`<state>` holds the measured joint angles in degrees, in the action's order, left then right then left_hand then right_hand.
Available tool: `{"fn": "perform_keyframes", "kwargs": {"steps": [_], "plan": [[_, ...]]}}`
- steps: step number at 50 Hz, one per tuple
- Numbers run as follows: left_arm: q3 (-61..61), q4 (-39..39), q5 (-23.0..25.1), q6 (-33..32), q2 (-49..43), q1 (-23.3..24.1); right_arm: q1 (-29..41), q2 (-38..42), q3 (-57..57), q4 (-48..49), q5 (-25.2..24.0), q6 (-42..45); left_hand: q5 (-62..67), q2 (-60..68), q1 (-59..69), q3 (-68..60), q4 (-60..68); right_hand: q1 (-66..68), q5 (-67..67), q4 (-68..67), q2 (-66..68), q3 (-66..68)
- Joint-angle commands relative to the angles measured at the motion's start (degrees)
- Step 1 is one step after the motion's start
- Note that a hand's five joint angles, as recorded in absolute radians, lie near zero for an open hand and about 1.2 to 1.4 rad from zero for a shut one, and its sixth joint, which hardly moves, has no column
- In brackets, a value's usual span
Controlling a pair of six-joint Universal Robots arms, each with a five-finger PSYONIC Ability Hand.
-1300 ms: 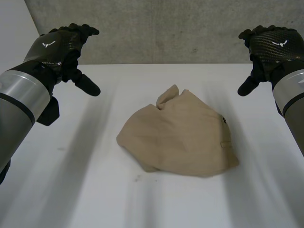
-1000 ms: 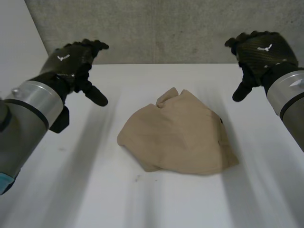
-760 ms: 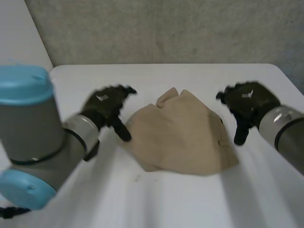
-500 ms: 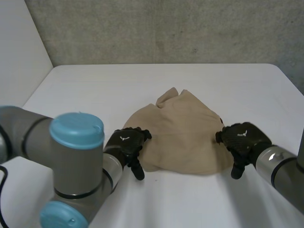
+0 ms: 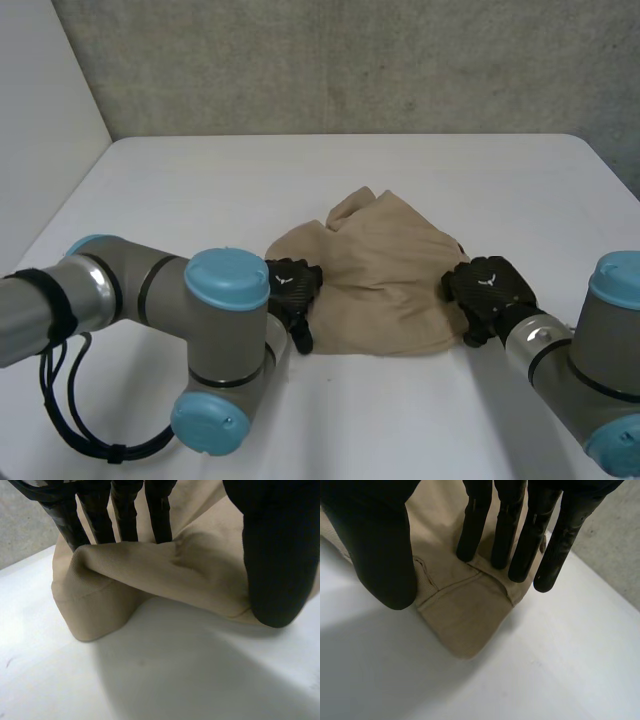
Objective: Fold the shorts.
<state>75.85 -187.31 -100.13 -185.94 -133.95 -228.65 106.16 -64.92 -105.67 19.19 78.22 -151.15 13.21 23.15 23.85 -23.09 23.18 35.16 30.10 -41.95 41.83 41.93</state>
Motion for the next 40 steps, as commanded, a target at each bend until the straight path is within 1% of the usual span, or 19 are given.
{"fn": "perform_keyframes", "kwargs": {"steps": [1,2,5,6,7,10,14,17,21,22,25,26,29,30,32,34,37,38,40], "plan": [[-1.58,-2.01,0.02,-0.30,-1.40,-0.13,0.37,2.25,1.16,2.17,-0.09,-0.02,7.52,7.58,6.88,-7.65,7.55,14.45,9.51,-7.67,7.78,7.68],[-1.67,-2.27,-0.06,-0.30,-1.40,-0.22,0.45,2.69,1.51,2.26,0.00,-0.02,8.02,8.09,7.38,-8.15,8.06,16.62,11.68,-9.83,9.95,9.85],[-1.75,-3.24,-0.06,-0.30,-1.32,-0.39,0.45,2.87,2.04,2.61,0.00,-0.11,21.61,21.67,20.96,-21.73,21.64,29.04,24.10,-22.25,22.36,22.26],[-1.75,-3.50,-0.06,-0.30,-1.32,-0.48,0.54,2.69,2.39,3.13,0.00,-0.11,26.65,26.71,26.01,-26.78,26.68,41.75,36.80,-34.96,35.07,34.97],[-1.75,-3.85,-0.06,-0.30,-1.14,-0.66,0.54,2.52,2.57,3.40,0.00,-0.11,38.02,38.09,37.38,-38.15,38.06,44.81,39.87,-38.02,38.14,38.04],[-1.75,-4.12,0.02,-0.39,-0.97,-0.92,0.63,1.47,3.53,4.36,0.00,-0.11,56.72,56.78,56.08,-56.85,56.76,44.84,39.90,-38.05,38.17,38.07],[-1.49,-3.68,-0.06,-0.30,0.44,-1.53,0.54,-2.56,4.77,4.28,0.87,-0.11,56.79,56.85,56.15,-56.91,56.82,44.84,39.90,-38.05,38.17,38.07],[-0.70,-3.42,-0.06,-0.22,5.26,-1.71,0.54,-5.82,5.38,3.84,0.96,-0.11,56.79,56.85,56.15,-56.91,56.82,44.84,39.90,-38.05,38.17,38.07],[1.49,-2.19,0.29,-0.30,14.22,-2.33,0.63,-11.19,6.88,1.83,1.58,-0.64,56.79,56.85,56.15,-56.91,56.82,44.84,39.90,-38.05,38.17,38.07],[2.45,-1.49,0.64,-0.30,18.42,-2.67,0.63,-13.81,7.58,-0.36,1.84,-0.99,56.79,56.85,56.15,-56.91,56.82,44.84,39.90,-38.05,38.17,38.07],[2.90,0.09,0.90,-0.30,23.98,-3.03,0.72,-17.86,9.42,-5.02,1.76,-1.95,56.79,56.85,56.15,-56.91,56.82,44.84,39.90,-38.05,38.17,38.07],[2.99,1.41,1.69,-0.30,27.22,-3.03,0.81,-19.96,11.08,-8.26,1.67,-3.00,56.79,56.85,56.15,-56.91,56.82,44.84,39.90,-38.05,38.17,38.07],[2.55,3.70,3.80,-0.22,31.37,-3.03,0.81,-23.14,15.03,-14.32,1.49,-6.25,56.79,56.85,56.15,-56.91,56.82,44.84,39.90,-38.05,38.17,38.07],[2.12,5.36,5.63,-0.13,33.82,-3.12,0.81,-23.15,15.05,-14.35,1.49,-6.26,56.79,56.85,56.15,-56.91,56.82,44.84,39.90,-38.05,38.17,38.07],[1.67,7.21,7.84,-0.04,35.94,-3.29,0.81,-24.46,18.28,-18.46,1.67,-8.80,56.79,56.85,56.15,-56.91,56.82,44.84,39.90,-38.05,38.17,38.07],[1.06,10.19,10.73,0.13,37.70,-3.82,0.72,-24.91,21.28,-23.04,1.67,-10.92,56.79,56.85,56.15,-56.91,56.82,44.84,39.90,-38.05,38.17,38.07],[0.79,12.49,12.07,0.22,37.88,-4.61,0.72,-24.21,24.01,-28.74,1.32,-12.50,56.79,56.85,56.15,-56.91,56.82,44.84,39.90,-38.05,38.17,38.07],[0.79,15.19,12.85,0.22,37.71,-6.27,0.81,-23.94,24.28,-29.81,1.32,-12.50,56.79,56.85,56.15,-56.91,56.82,44.84,39.90,-38.05,38.17,38.07],[1.06,16.44,13.12,0.22,37.36,-8.12,0.81,-23.07,24.46,-31.14,1.05,-12.77,56.79,56.85,56.15,-56.91,56.82,44.84,39.90,-38.05,38.17,38.07]]}}
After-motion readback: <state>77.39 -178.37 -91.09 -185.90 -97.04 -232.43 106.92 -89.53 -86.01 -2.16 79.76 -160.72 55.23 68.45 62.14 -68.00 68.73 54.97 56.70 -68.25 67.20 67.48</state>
